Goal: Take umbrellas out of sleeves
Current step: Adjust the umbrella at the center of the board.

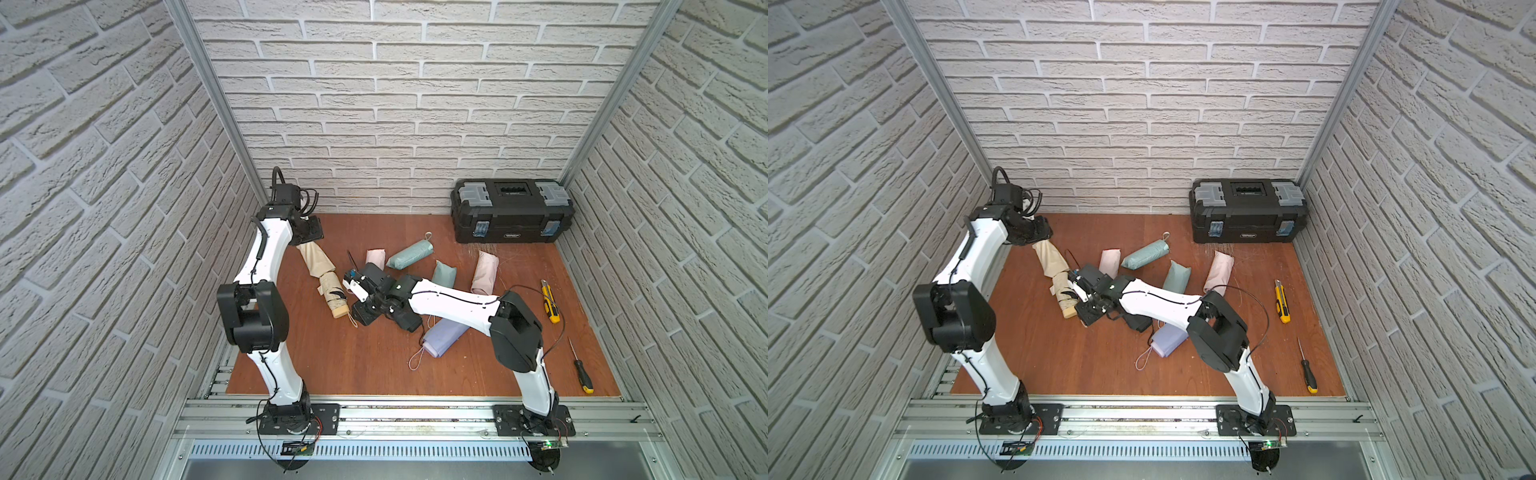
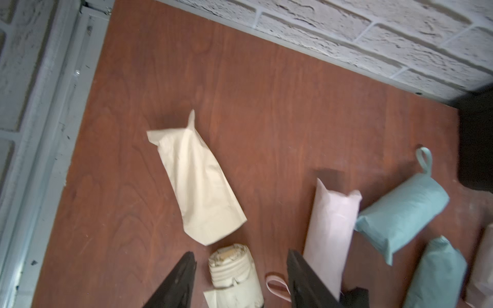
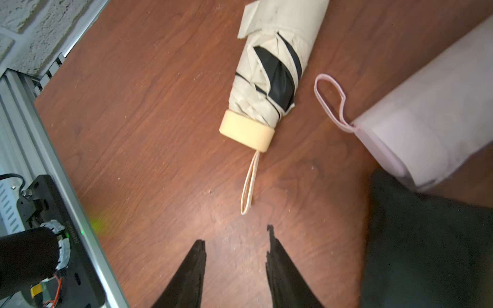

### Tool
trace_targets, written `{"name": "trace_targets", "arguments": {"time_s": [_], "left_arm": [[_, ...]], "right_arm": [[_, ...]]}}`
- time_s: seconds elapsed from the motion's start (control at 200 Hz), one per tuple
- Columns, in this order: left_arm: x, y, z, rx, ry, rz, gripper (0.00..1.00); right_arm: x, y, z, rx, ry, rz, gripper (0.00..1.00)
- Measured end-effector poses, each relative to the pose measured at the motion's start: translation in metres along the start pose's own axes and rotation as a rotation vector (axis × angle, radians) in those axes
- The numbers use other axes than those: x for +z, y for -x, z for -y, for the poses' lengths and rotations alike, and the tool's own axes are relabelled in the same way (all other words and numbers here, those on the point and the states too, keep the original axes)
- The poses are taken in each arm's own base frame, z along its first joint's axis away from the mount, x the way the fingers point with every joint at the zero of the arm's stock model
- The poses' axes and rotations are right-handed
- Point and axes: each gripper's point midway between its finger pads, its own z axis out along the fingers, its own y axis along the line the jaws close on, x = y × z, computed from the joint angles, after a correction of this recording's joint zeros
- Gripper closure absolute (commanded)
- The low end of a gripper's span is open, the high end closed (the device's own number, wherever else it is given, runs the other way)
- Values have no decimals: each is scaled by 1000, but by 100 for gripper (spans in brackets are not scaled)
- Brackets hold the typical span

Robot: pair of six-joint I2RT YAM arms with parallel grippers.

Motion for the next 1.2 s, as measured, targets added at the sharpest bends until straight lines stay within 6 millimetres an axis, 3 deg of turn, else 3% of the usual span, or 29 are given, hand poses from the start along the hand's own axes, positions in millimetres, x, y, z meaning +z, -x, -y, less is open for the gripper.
{"name": "trace_targets", "arguments": {"time_s": [0.12, 0.22, 0.365, 0.59, 0.765, 1.2], "left_arm": [[-14, -29, 3, -36, -49, 7, 41], [-26, -40, 3, -38, -59, 37, 40], [-47, -29, 10, -20, -87, 120, 40], [-61, -21, 23, -12, -155, 163, 40], [-67, -20, 23, -39, -190, 177, 40], [-68, -16, 27, -69, -243, 183, 40]], "right_arm": [[13, 18, -1, 2, 15, -1, 46], [26, 36, -3, 8, 33, 5, 46], [48, 54, 0, 17, 32, 16, 43], [77, 52, 18, 36, -36, -6, 33], [79, 53, 26, 48, -69, 0, 32], [84, 83, 25, 133, 33, 103, 32]]}}
